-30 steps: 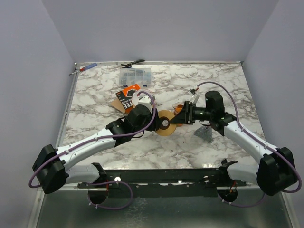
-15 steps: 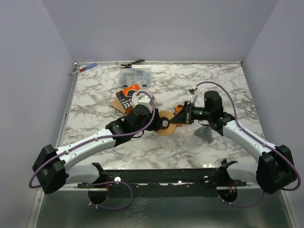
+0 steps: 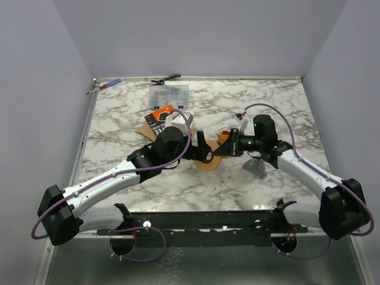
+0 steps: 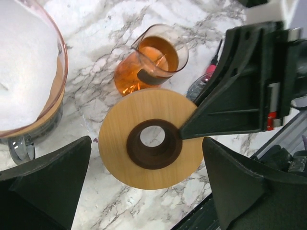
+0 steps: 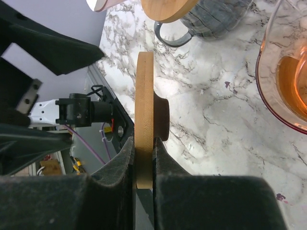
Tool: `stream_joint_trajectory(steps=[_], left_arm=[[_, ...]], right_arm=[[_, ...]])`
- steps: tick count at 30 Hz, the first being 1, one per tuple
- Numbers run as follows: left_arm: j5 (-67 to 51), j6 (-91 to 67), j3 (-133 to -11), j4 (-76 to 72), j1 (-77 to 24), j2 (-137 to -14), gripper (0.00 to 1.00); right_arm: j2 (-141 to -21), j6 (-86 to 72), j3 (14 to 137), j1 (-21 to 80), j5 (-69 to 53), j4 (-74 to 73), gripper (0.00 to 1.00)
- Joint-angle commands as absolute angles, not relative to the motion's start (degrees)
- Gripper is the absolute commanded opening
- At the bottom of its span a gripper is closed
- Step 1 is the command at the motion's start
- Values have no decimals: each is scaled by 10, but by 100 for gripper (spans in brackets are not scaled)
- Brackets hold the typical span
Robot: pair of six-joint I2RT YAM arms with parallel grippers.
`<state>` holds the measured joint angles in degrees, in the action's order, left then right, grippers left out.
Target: Place the coffee filter in the dripper
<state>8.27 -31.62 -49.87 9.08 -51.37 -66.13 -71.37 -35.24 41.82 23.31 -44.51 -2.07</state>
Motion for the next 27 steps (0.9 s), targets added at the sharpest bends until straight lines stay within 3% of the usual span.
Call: stream_joint_trajectory(steps=[1,13,27], left_arm=[[72,-284,-543,71,-512,-639,99],[65,-204,-652,94,-463,-665,99],[106,-124,-737,211,-322,-671,99]], right_arm=[[-715,-337,430,235,-431,-32,0],[-723,-319,462,231,-435,-55,0],[-718,-282,486,159,-468,-104,0]])
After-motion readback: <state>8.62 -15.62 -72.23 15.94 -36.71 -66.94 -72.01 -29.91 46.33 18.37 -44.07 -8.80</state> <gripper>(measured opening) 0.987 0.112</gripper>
